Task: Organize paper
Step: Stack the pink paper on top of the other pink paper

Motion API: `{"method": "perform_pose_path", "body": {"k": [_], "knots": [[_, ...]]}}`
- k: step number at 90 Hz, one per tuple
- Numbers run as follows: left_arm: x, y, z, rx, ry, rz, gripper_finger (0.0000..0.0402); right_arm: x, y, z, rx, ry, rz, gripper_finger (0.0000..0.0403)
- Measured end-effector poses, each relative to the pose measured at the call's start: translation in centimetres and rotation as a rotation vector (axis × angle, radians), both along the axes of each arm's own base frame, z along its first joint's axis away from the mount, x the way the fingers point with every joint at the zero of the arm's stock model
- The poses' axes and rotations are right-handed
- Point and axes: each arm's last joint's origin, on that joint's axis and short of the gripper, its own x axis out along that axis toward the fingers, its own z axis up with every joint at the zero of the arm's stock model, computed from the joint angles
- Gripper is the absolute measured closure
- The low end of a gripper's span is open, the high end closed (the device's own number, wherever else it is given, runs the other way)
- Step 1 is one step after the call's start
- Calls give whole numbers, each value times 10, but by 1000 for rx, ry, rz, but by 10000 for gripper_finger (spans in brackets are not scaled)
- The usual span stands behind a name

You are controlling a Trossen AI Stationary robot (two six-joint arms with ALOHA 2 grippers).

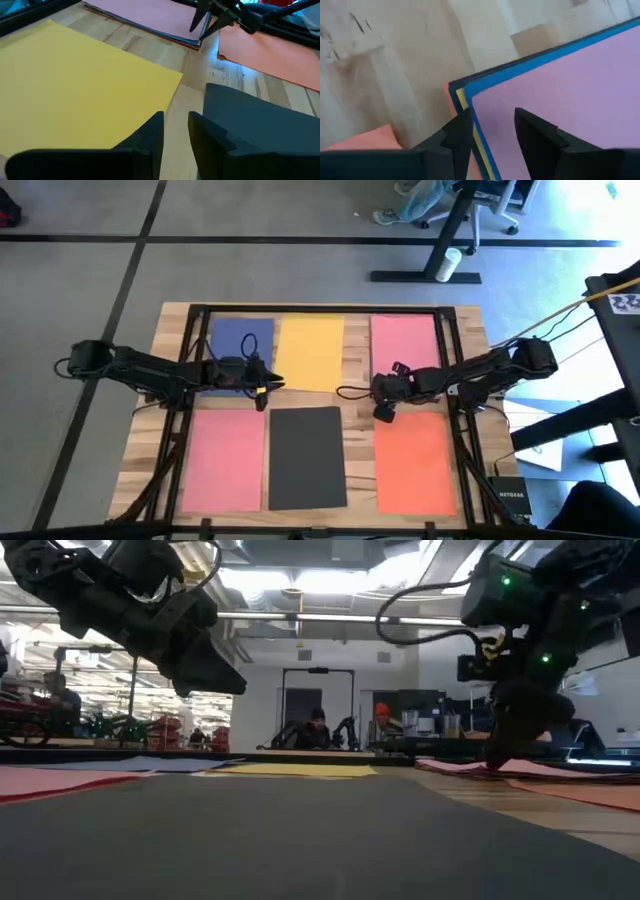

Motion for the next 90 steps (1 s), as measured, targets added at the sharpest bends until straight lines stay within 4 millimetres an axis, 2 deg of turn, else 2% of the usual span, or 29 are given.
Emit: {"method": "perform_pose_path", "body": {"k": [19, 44, 90], "knots": [[0, 0, -1, -1, 9, 0, 327, 2, 0, -9, -31, 50, 9, 284], [-1, 0, -1, -2, 16, 0, 327, 0, -2, -6, -74, 56, 4, 395], [-1, 0, -1, -2, 15, 0, 327, 1, 0, -6, -36, 41, 15, 402]]}}
